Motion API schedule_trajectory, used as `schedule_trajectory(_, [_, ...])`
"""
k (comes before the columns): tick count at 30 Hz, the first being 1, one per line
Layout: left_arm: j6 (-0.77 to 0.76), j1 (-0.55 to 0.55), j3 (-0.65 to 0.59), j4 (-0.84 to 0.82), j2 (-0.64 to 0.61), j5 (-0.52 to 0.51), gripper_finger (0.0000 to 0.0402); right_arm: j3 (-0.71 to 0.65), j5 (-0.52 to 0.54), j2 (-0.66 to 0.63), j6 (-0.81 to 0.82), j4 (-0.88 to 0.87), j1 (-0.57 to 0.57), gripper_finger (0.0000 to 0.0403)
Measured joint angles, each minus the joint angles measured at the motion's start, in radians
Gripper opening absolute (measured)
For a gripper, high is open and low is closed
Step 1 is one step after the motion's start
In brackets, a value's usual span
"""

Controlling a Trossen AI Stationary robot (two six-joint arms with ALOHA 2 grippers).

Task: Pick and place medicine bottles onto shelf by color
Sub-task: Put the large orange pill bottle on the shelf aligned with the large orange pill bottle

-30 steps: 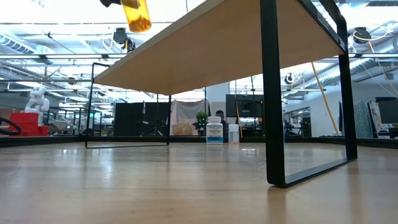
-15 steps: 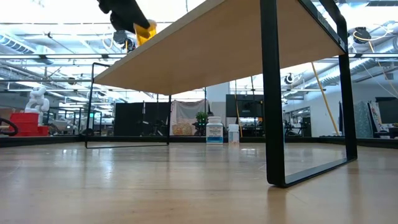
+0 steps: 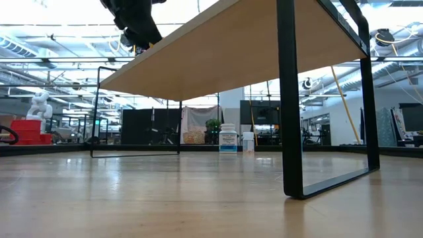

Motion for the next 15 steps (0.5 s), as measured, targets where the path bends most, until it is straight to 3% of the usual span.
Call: schedule_trajectory(15, [-0.004,0.0,-0.001,-0.01,0.0,0.019,0.0253,0.0,0.0,0.0,0.0,0.0,0.0,0.0254])
